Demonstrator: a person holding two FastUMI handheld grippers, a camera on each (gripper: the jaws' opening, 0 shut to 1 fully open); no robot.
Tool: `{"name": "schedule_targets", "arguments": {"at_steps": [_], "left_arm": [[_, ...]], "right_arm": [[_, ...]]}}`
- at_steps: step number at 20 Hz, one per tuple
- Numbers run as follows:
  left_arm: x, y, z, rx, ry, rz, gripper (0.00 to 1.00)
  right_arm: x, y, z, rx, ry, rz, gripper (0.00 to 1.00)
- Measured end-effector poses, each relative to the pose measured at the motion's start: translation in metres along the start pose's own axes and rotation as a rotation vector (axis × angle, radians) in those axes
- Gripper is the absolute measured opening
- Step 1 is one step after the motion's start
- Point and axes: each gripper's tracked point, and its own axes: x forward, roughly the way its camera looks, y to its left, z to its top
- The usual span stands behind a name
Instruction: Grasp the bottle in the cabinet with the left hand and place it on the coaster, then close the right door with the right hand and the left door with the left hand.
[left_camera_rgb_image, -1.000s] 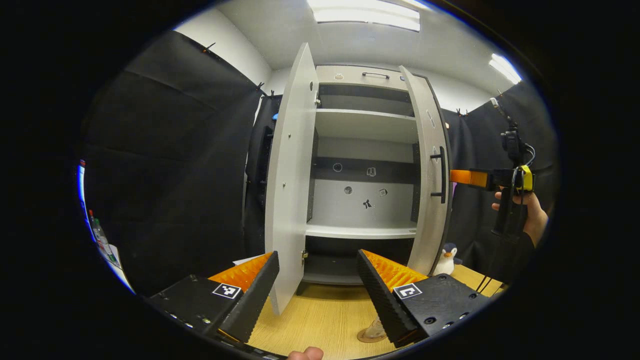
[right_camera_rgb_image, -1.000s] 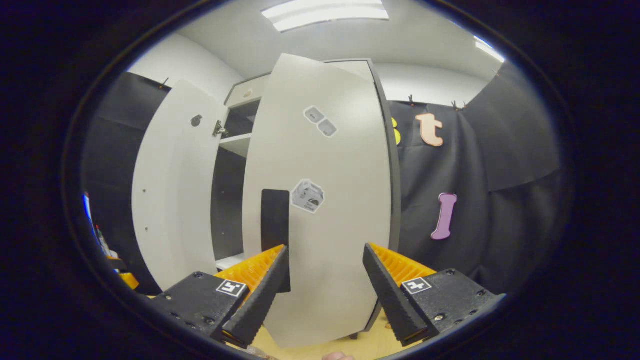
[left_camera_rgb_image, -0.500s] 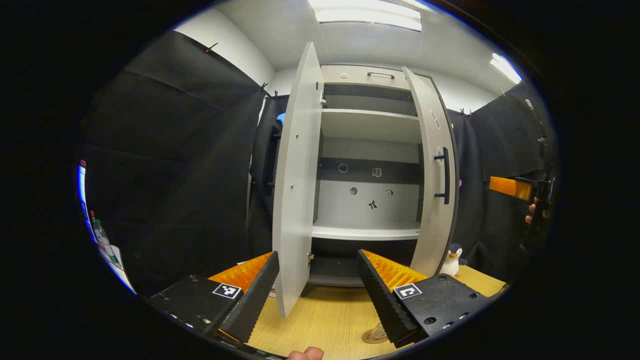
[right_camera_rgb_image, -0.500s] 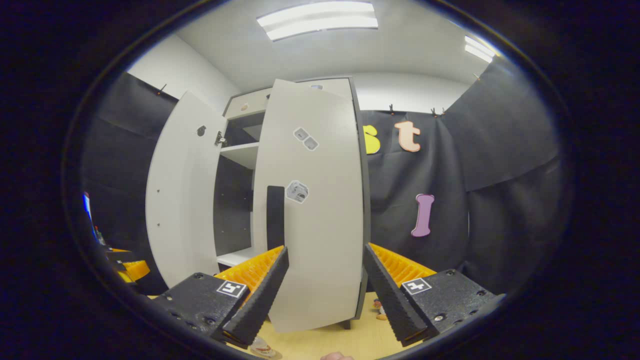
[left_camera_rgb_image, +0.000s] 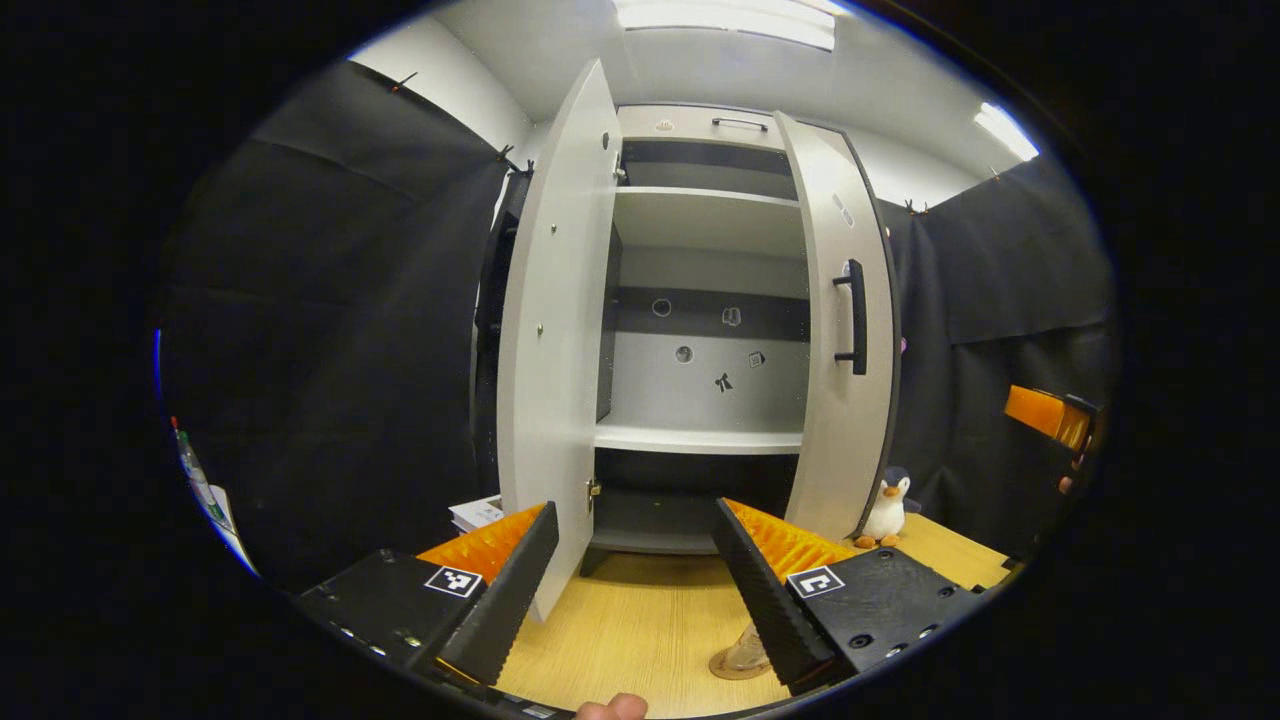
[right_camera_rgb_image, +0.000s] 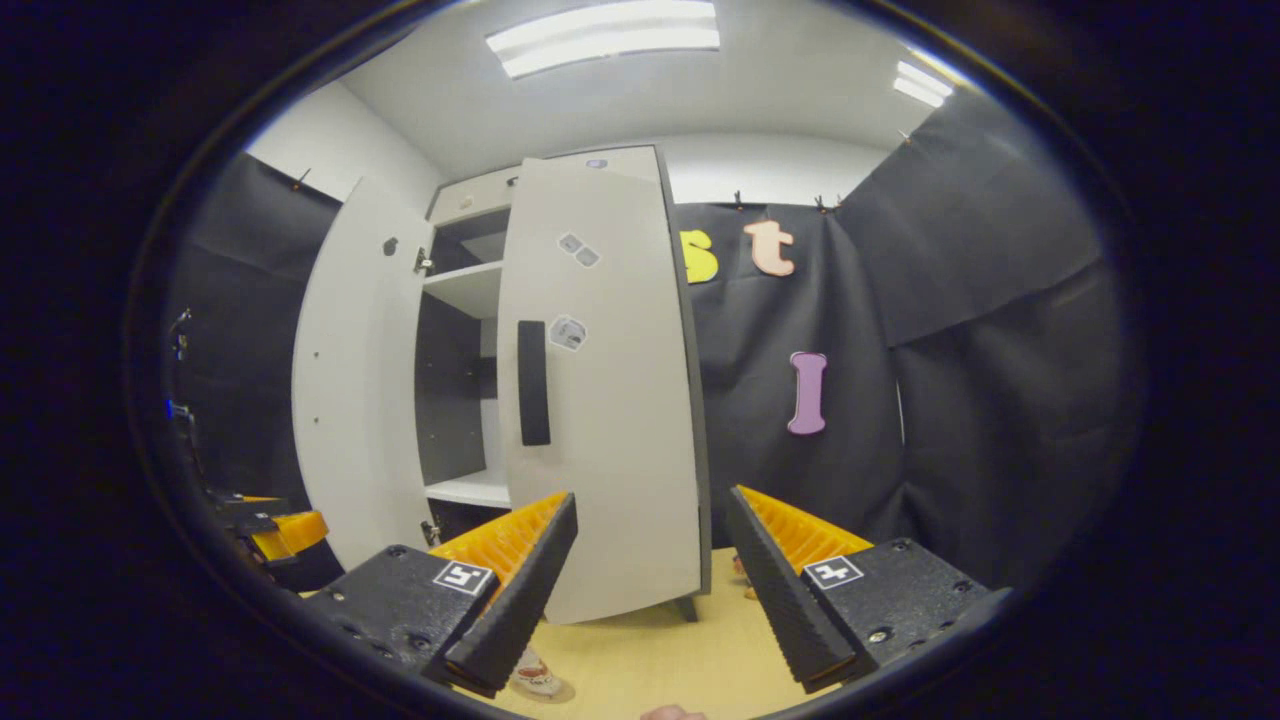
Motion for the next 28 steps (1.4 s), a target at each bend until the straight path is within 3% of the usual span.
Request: {"name": "schedule_targets", "arguments": {"at_steps": [4, 5, 6, 10, 12, 17, 18, 19, 21, 22, 24, 25, 26, 28], "left_arm": [[-0.001, -0.001, -0.003, -0.033, 0.007, -0.009, 0.95], [-0.002, 0.002, 0.002, -0.043, -0.002, -0.008, 0.95], [-0.004, 0.01, 0.012, -0.057, -0.037, 0.015, 0.95], [-0.008, 0.079, 0.074, -0.102, -0.207, 0.172, 0.95], [-0.001, 0.119, 0.092, -0.118, -0.239, 0.232, 0.99], [0.038, 0.197, 0.11, -0.16, -0.243, 0.344, 0.95], [0.048, 0.206, 0.109, -0.166, -0.23, 0.357, 0.99], [0.059, 0.215, 0.107, -0.168, -0.222, 0.365, 0.95], [0.071, 0.221, 0.107, -0.158, -0.2, 0.369, 0.99], [0.077, 0.224, 0.107, -0.148, -0.196, 0.373, 0.95], [0.087, 0.23, 0.11, -0.119, -0.203, 0.388, 0.95], [0.092, 0.224, 0.107, -0.106, -0.193, 0.372, 0.99], [0.098, 0.216, 0.105, -0.097, -0.181, 0.351, 0.95], [0.103, 0.218, 0.108, -0.049, -0.189, 0.379, 0.93]], "right_arm": [[-0.013, 0.0, -0.034, 0.021, 0.064, -0.018, 0.98], [-0.014, -0.001, -0.038, 0.017, 0.077, -0.021, 0.93], [-0.015, -0.001, -0.04, 0.016, 0.085, -0.019, 0.98], [-0.019, 0.009, -0.04, 0.008, 0.086, 0.009, 0.98], [-0.019, 0.016, -0.037, -0.014, 0.069, 0.031, 0.98], [-0.019, 0.028, -0.035, -0.023, 0.067, 0.064, 0.98], [-0.02, 0.028, -0.036, -0.02, 0.067, 0.064, 0.98], [-0.02, 0.027, -0.036, -0.022, 0.067, 0.061, 0.98], [-0.02, 0.024, -0.036, -0.035, 0.071, 0.052, 0.98], [-0.021, 0.023, -0.035, -0.04, 0.07, 0.05, 0.98], [-0.021, 0.019, -0.033, -0.05, 0.066, 0.038, 0.98], [-0.02, 0.018, -0.031, -0.053, 0.066, 0.037, 0.98], [-0.02, 0.018, -0.03, -0.054, 0.064, 0.035, 0.98], [-0.02, 0.016, -0.029, -0.055, 0.059, 0.031, 0.98]]}}
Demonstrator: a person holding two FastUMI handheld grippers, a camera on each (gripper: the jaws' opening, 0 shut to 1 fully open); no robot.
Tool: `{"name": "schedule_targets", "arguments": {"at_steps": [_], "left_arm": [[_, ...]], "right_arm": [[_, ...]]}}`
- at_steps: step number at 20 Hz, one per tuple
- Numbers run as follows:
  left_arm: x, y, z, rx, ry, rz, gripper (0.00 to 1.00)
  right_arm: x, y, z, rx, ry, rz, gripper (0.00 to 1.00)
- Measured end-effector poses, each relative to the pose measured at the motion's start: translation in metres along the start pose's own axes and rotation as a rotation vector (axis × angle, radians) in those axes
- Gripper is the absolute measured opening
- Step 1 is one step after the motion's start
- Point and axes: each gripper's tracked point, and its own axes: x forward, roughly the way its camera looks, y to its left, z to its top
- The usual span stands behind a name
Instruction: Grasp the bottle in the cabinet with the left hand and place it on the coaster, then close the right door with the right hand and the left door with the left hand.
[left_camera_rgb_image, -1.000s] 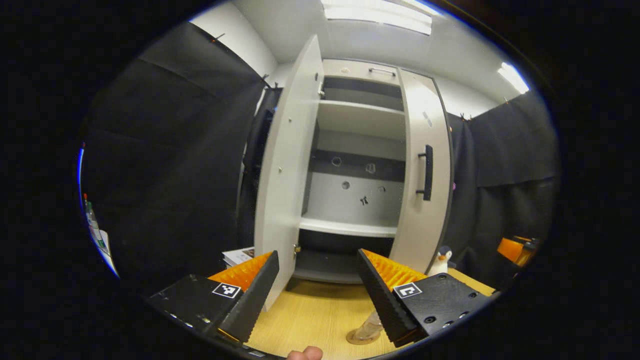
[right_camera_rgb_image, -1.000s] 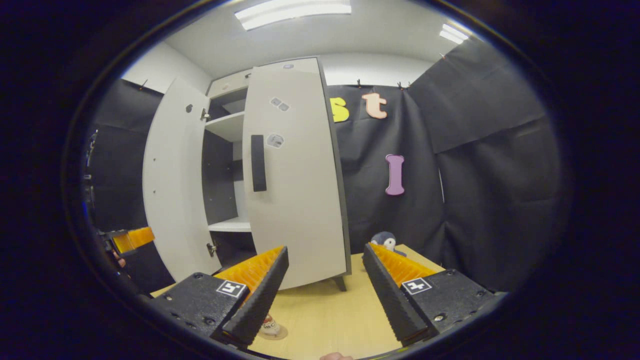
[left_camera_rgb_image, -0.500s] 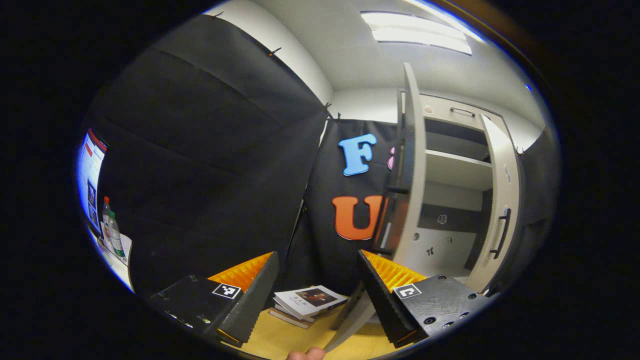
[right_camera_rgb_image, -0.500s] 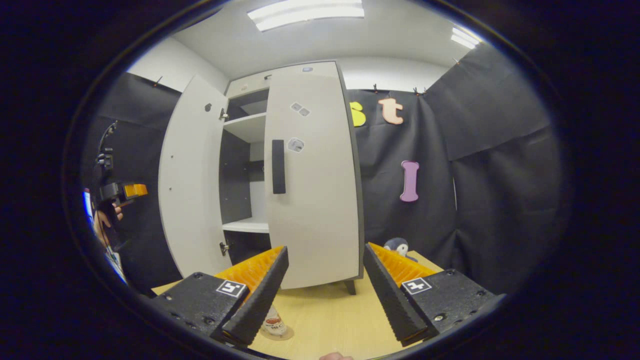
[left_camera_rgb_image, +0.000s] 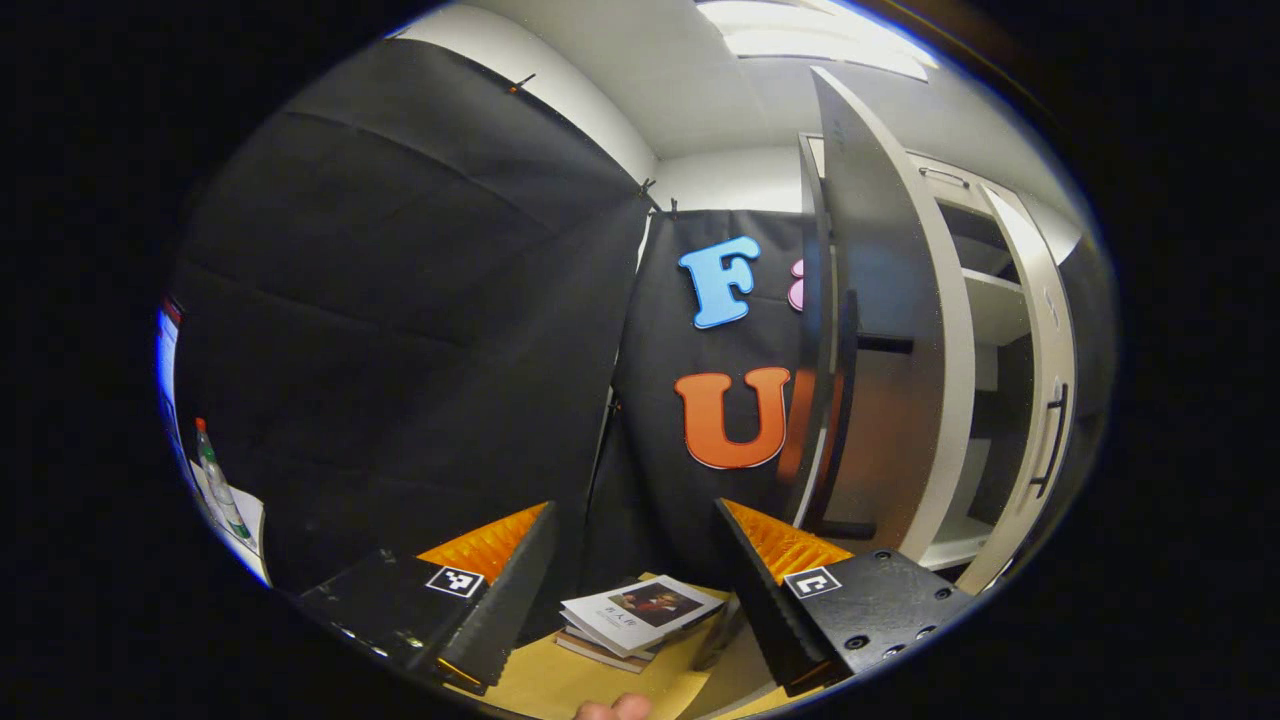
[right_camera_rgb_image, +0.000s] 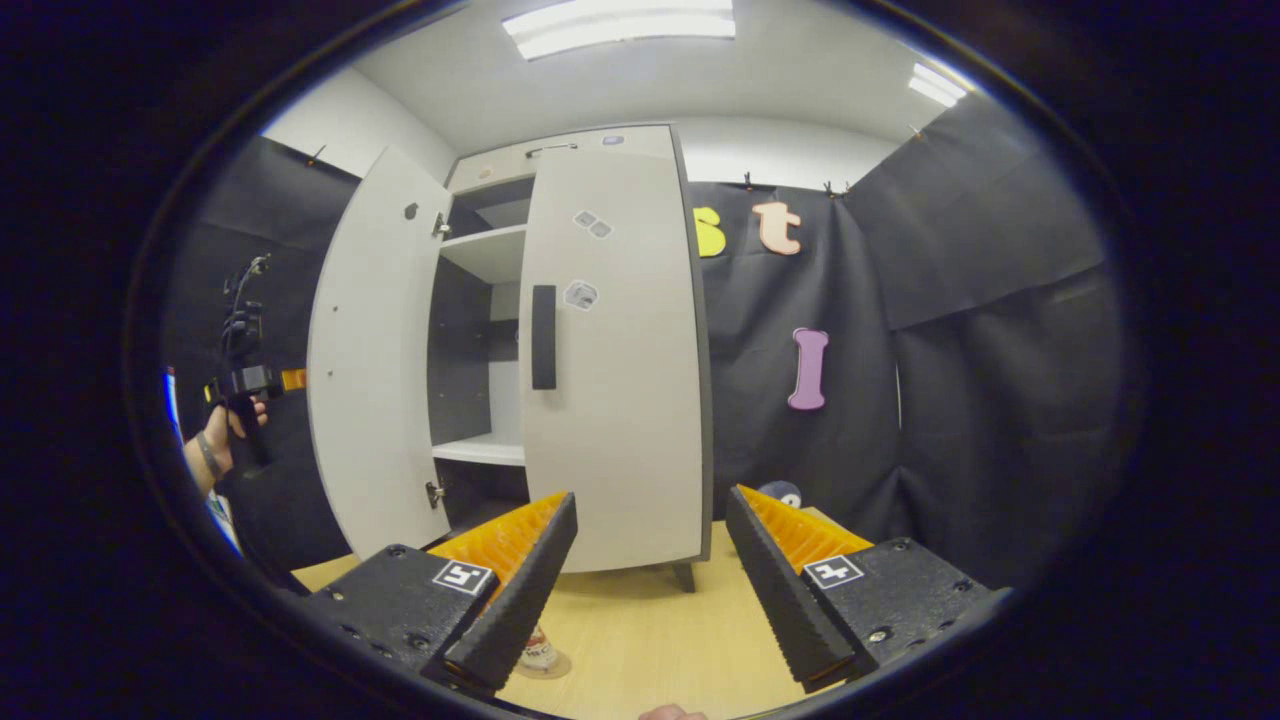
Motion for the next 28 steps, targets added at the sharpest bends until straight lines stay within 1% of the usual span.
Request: {"name": "schedule_targets", "arguments": {"at_steps": [2, 3, 4, 5, 6, 7, 8, 12, 15, 17, 18, 20, 21, 22, 23, 25, 26, 27, 28], "left_arm": [[-0.002, -0.006, 0.0, 0.0, -0.001, -0.009, 0.93], [-0.002, -0.009, 0.0, -0.009, 0.004, -0.021, 0.87], [-0.004, -0.011, -0.002, -0.023, 0.013, -0.03, 0.99], [-0.005, -0.013, -0.003, -0.037, 0.019, -0.035, 0.92], [-0.006, -0.016, -0.003, -0.047, 0.016, -0.037, 0.99], [-0.007, -0.019, -0.002, -0.052, 0.013, -0.041, 0.92], [-0.008, -0.025, -0.003, -0.057, 0.014, -0.05, 0.92], [-0.018, -0.058, -0.006, -0.06, 0.017, -0.121, 0.92], [-0.026, -0.09, -0.008, -0.069, 0.011, -0.193, 0.92], [-0.028, -0.11, -0.009, -0.07, 0.003, -0.225, 0.92], [-0.027, -0.115, -0.011, -0.079, -0.001, -0.224, 0.92], [-0.026, -0.124, -0.015, -0.106, -0.009, -0.231, 0.99], [-0.025, -0.128, -0.017, -0.114, -0.005, -0.228, 0.99], [-0.025, -0.13, -0.019, -0.114, -0.005, -0.22, 0.95], [-0.026, -0.129, -0.019, -0.108, -0.013, -0.207, 0.95], [-0.029, -0.131, -0.013, -0.109, -0.033, -0.219, 0.94], [-0.031, -0.13, -0.012, -0.109, -0.036, -0.222, 0.99], [-0.034, -0.126, -0.01, -0.104, -0.035, -0.213, 0.94], [-0.037, -0.123, -0.01, -0.099, -0.032, -0.21, 0.99]], "right_arm": [[0.0, -0.001, -0.002, 0.0, 0.001, -0.002, 0.98], [0.0, 0.0, -0.002, 0.001, 0.003, 0.001, 0.98], [0.001, 0.001, -0.003, 0.001, 0.005, 0.004, 0.98], [0.001, 0.002, -0.004, -0.003, 0.004, 0.009, 0.98], [0.001, 0.001, -0.003, -0.011, 0.001, 0.01, 0.98], [0.002, 0.001, -0.002, -0.021, -0.002, 0.014, 0.98], [0.001, 0.0, -0.003, -0.032, -0.002, 0.014, 0.98], [0.0, -0.005, 0.002, -0.054, -0.016, 0.012, 0.98], [0.0, -0.011, 0.006, -0.065, -0.018, 0.009, 0.98], [-0.001, -0.016, 0.007, -0.075, -0.017, 0.003, 0.98], [-0.001, -0.02, 0.008, -0.078, -0.017, -0.002, 0.98], [0.0, -0.023, 0.008, -0.08, -0.019, -0.003, 0.98], [0.0, -0.025, 0.008, -0.087, -0.017, -0.006, 0.98], [-0.003, -0.028, 0.009, -0.093, -0.019, -0.01, 0.98], [-0.003, -0.029, 0.011, -0.096, -0.023, -0.013, 0.98], [-0.004, -0.029, 0.011, -0.089, -0.027, -0.009, 0.98], [-0.004, -0.029, 0.01, -0.083, -0.025, -0.007, 0.98], [-0.003, -0.028, 0.01, -0.077, -0.025, -0.003, 0.98], [-0.003, -0.026, 0.008, -0.074, -0.024, 0.003, 0.98]]}}
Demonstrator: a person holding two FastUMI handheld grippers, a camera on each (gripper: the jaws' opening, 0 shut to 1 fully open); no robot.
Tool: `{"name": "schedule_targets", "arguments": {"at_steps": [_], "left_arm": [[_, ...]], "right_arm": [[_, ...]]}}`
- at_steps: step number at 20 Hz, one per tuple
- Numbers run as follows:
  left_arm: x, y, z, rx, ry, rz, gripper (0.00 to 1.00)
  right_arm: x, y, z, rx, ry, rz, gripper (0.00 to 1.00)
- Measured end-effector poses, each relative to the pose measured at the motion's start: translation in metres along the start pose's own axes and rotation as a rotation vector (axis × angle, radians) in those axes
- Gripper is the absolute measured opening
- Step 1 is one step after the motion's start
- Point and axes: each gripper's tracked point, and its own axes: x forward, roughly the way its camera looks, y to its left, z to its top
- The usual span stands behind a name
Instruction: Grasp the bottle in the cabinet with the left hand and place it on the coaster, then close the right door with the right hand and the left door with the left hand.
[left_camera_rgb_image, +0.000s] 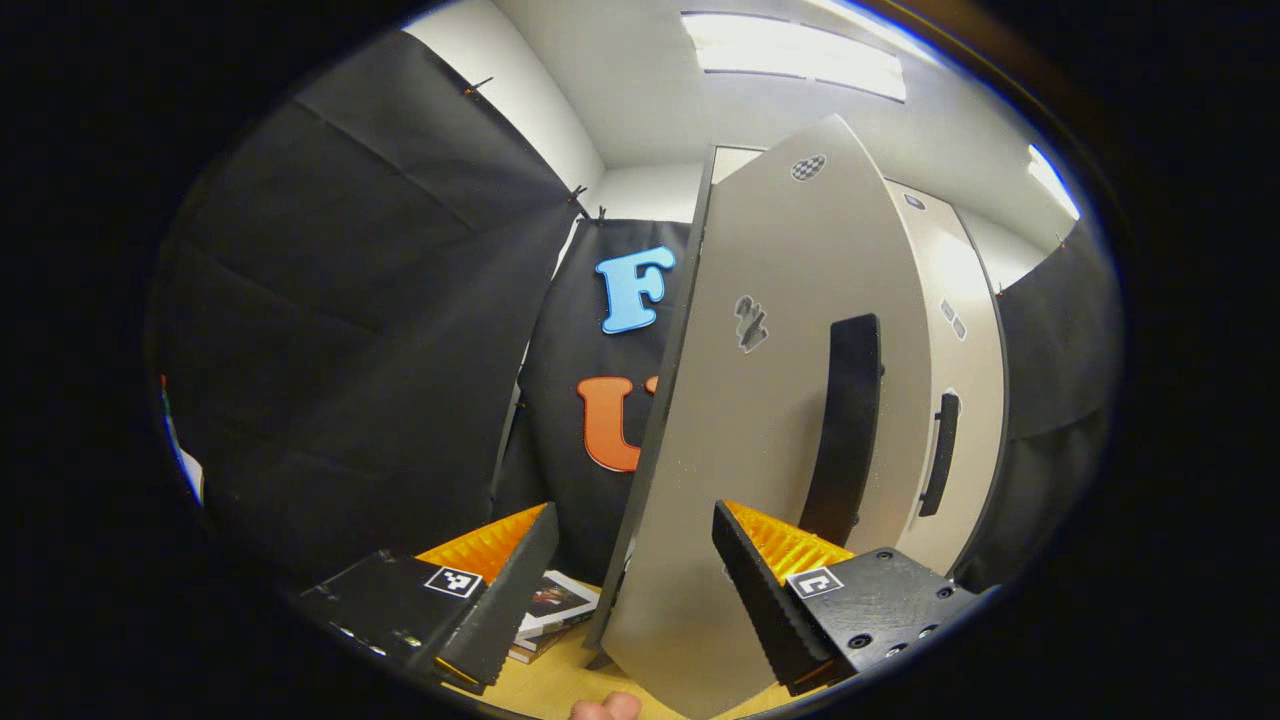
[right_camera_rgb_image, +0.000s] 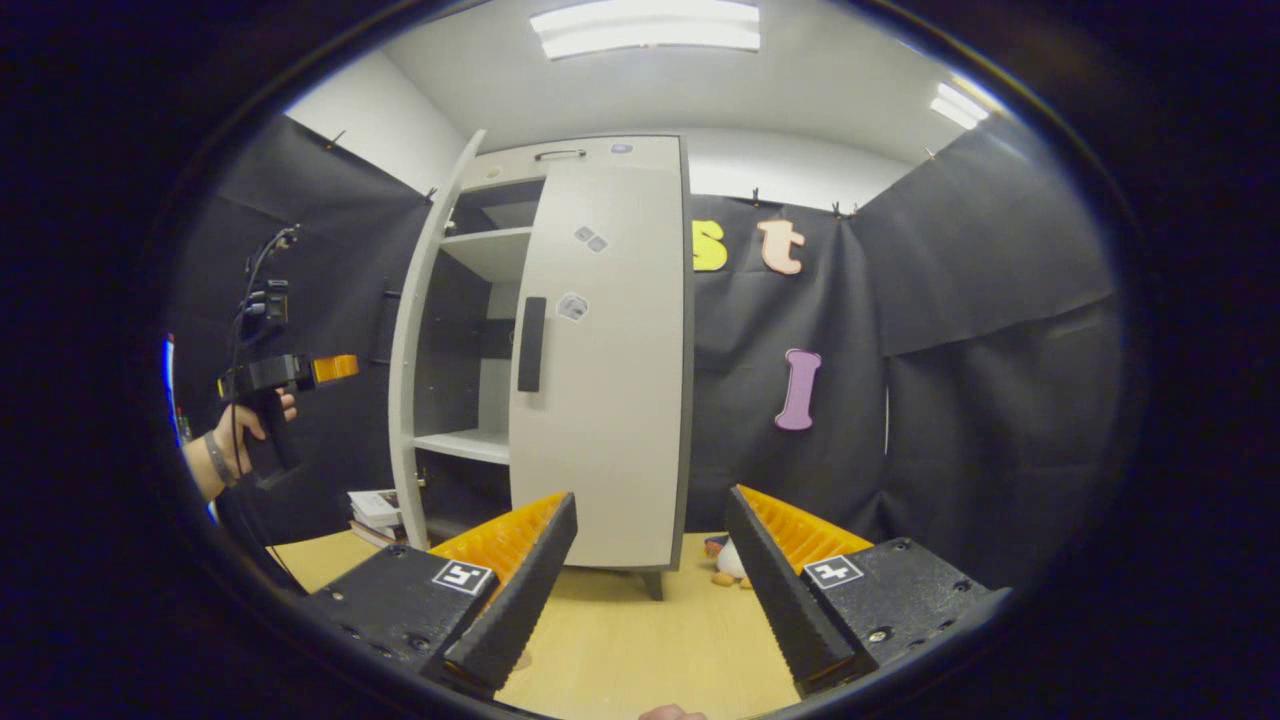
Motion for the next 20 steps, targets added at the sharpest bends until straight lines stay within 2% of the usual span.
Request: {"name": "schedule_targets", "arguments": {"at_steps": [2, 4, 5, 6, 7, 10, 11, 13, 14, 16, 17, 18, 19, 20], "left_arm": [[-0.01, 0.001, -0.001, 0.003, 0.02, -0.001, 0.9], [-0.03, 0.0, -0.006, 0.014, 0.048, -0.008, 0.99], [-0.041, 0.002, -0.008, 0.028, 0.056, -0.008, 0.99], [-0.054, 0.003, -0.012, 0.045, 0.062, -0.006, 0.95], [-0.063, 0.002, -0.016, 0.064, 0.067, -0.007, 0.99], [-0.092, -0.006, -0.033, 0.099, 0.088, -0.021, 0.99], [-0.1, -0.011, -0.038, 0.105, 0.094, -0.033, 0.95], [-0.113, -0.019, -0.049, 0.104, 0.113, -0.056, 0.95], [-0.12, -0.024, -0.053, 0.1, 0.115, -0.063, 0.91], [-0.134, -0.032, -0.06, 0.094, 0.107, -0.076, 0.99], [-0.14, -0.034, -0.063, 0.096, 0.105, -0.076, 0.99], [-0.146, -0.036, -0.067, 0.1, 0.106, -0.073, 0.99], [-0.15, -0.038, -0.071, 0.104, 0.107, -0.068, 0.99], [-0.155, -0.039, -0.075, 0.104, 0.107, -0.066, 0.99]], "right_arm": [[-0.001, 0.003, -0.002, 0.005, 0.001, 0.009, 0.98], [0.0, 0.002, -0.005, 0.017, 0.005, 0.023, 0.98], [0.001, 0.003, -0.006, 0.023, 0.007, 0.029, 0.98], [0.001, 0.002, -0.008, 0.028, 0.01, 0.031, 0.98], [0.002, 0.002, -0.009, 0.031, 0.012, 0.032, 0.98], [0.005, 0.003, -0.018, 0.032, 0.03, 0.037, 0.98], [0.007, 0.005, -0.021, 0.036, 0.038, 0.045, 0.98], [0.008, 0.009, -0.027, 0.039, 0.064, 0.059, 0.98], [0.008, 0.01, -0.029, 0.04, 0.068, 0.062, 0.98], [0.007, 0.014, -0.036, 0.037, 0.079, 0.071, 0.98], [0.006, 0.018, -0.042, 0.034, 0.094, 0.086, 0.98], [0.006, 0.021, -0.048, 0.032, 0.109, 0.091, 0.94], [0.003, 0.023, -0.051, 0.034, 0.116, 0.096, 0.98], [0.002, 0.026, -0.054, 0.036, 0.124, 0.099, 0.98]]}}
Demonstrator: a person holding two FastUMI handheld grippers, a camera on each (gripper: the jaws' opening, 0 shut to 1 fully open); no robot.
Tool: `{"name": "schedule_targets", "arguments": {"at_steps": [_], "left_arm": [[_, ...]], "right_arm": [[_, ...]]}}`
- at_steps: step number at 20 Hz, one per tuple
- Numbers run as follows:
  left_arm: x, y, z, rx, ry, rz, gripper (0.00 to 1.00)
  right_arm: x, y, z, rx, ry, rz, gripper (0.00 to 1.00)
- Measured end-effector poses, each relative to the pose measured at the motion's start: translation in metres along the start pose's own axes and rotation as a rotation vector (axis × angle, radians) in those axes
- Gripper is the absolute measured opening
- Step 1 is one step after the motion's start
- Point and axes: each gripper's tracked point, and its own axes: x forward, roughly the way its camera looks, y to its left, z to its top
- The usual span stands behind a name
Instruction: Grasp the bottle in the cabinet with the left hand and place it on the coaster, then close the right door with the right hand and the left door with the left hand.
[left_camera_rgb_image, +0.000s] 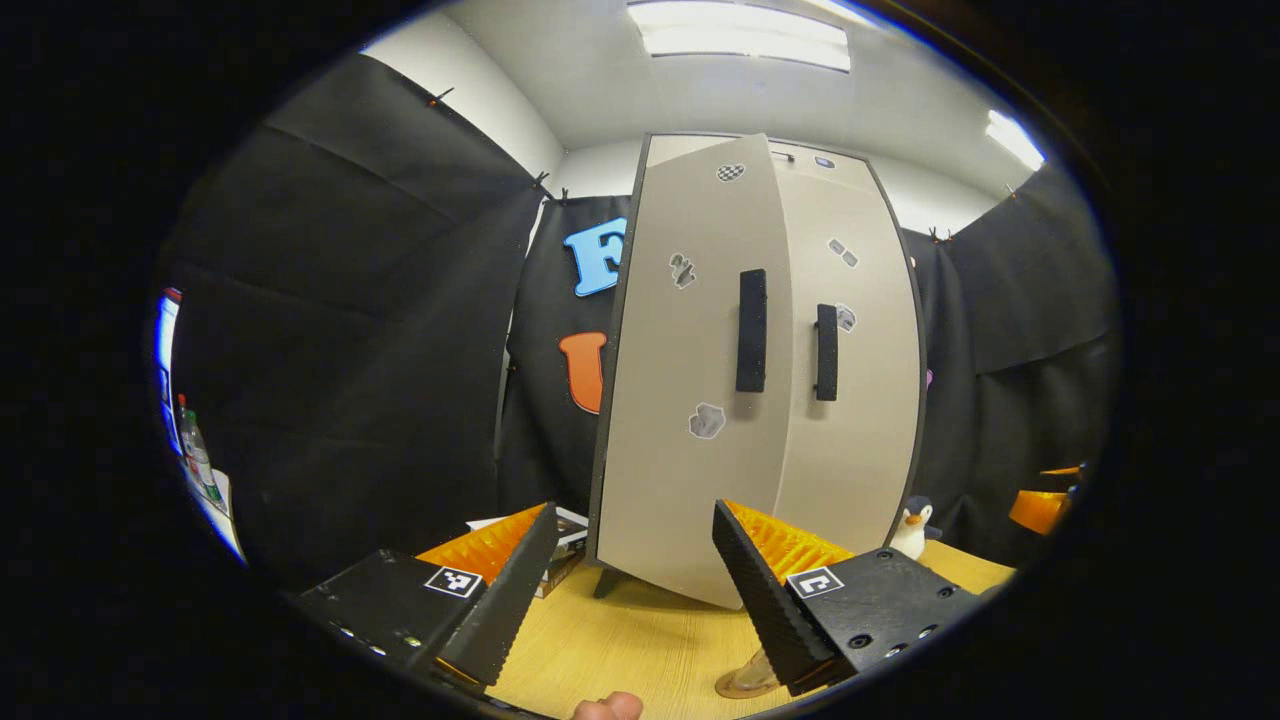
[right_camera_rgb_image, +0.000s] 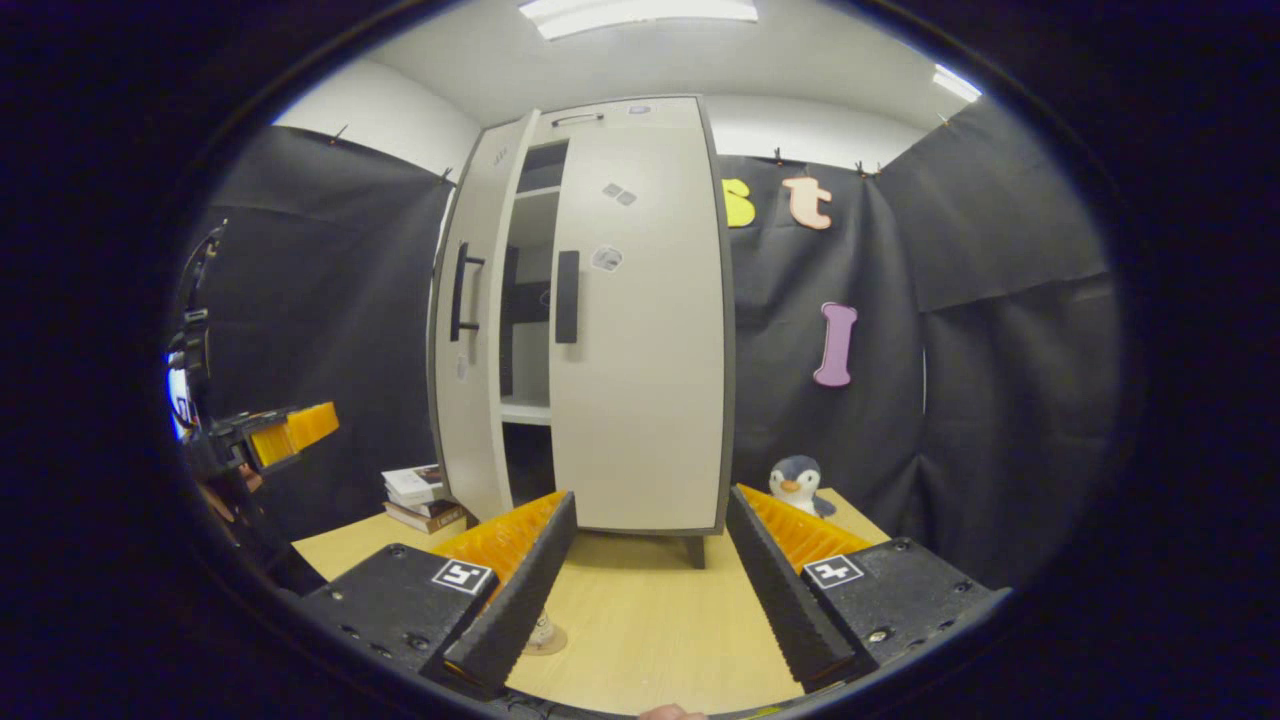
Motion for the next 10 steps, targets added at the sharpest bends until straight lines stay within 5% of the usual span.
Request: {"name": "schedule_targets", "arguments": {"at_steps": [2, 3, 6, 10], "left_arm": [[-0.008, -0.006, -0.006, -0.001, -0.006, -0.003, 0.99], [-0.012, -0.008, -0.008, 0.002, -0.01, -0.007, 0.9], [-0.02, -0.015, -0.014, 0.022, -0.012, -0.017, 0.99], [-0.024, -0.021, -0.016, 0.028, -0.018, -0.027, 0.95]], "right_arm": [[-0.001, 0.004, -0.008, 0.01, 0.014, 0.004, 0.98], [-0.002, 0.007, -0.011, 0.016, 0.021, 0.006, 0.98], [-0.004, 0.014, -0.019, 0.028, 0.04, 0.022, 0.98], [-0.006, 0.013, -0.012, 0.024, 0.024, 0.015, 0.94]]}}
